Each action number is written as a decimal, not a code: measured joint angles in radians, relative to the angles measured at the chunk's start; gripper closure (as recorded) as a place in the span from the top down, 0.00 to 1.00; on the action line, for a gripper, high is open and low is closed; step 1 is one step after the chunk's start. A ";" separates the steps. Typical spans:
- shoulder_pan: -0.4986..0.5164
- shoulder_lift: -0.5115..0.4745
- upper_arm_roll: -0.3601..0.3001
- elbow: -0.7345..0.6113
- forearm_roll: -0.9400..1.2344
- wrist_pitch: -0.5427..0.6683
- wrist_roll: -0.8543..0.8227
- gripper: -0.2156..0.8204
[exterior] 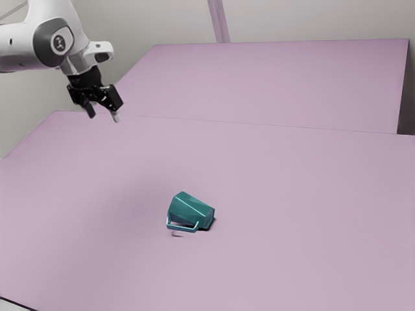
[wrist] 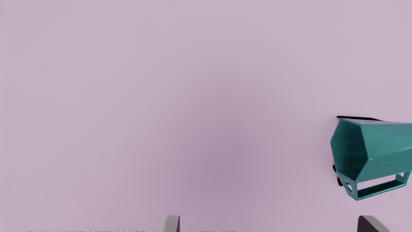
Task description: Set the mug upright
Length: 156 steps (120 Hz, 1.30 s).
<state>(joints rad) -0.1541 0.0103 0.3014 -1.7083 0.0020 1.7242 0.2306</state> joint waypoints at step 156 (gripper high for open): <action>-0.241 -0.080 0.173 -0.753 -1.141 0.619 1.111 0.79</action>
<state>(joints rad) -0.3949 -0.0699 0.4744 -2.4608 -1.1385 2.3434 1.3419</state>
